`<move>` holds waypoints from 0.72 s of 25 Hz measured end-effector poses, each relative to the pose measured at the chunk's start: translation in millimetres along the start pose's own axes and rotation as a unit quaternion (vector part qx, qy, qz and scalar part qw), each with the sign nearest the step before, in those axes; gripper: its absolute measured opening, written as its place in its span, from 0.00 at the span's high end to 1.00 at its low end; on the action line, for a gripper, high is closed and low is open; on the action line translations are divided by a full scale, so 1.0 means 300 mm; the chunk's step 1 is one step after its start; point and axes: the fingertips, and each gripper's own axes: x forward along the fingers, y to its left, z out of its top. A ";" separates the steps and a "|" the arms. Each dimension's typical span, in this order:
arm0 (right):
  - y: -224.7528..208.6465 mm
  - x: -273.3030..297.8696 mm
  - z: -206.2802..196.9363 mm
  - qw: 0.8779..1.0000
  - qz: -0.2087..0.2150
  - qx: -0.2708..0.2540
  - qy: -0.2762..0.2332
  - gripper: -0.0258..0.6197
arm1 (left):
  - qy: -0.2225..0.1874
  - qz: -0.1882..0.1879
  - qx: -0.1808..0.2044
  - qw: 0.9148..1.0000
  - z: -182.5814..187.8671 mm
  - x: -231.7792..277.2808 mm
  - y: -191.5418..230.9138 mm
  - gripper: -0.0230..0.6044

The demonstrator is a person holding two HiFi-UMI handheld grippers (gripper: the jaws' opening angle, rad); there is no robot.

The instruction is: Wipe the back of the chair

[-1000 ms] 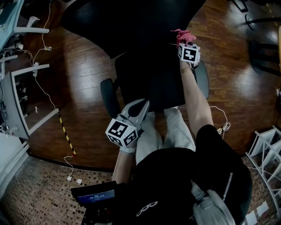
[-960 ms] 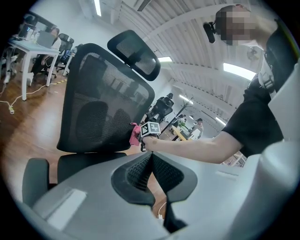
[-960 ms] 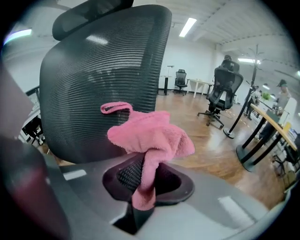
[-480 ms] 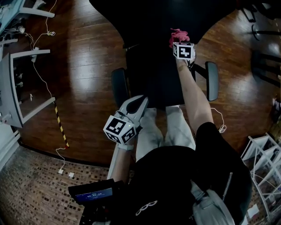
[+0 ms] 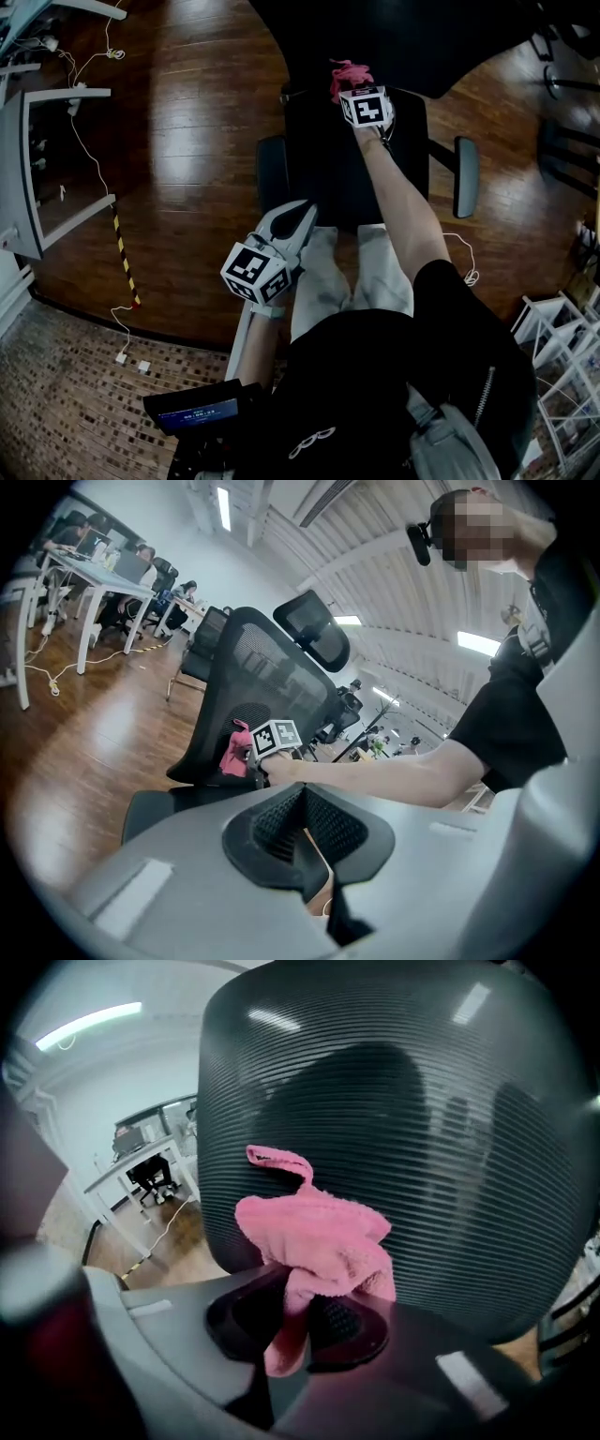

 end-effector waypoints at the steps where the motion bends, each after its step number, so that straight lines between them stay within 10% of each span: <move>1: 0.044 0.013 0.013 1.000 0.011 -0.009 0.001 0.90 | 0.000 0.001 0.000 1.000 -0.001 -0.005 0.006 0.98; 18: 0.518 0.118 0.039 0.977 0.172 -0.126 -0.002 0.89 | 0.016 -0.008 0.008 1.000 0.011 0.037 0.029 0.98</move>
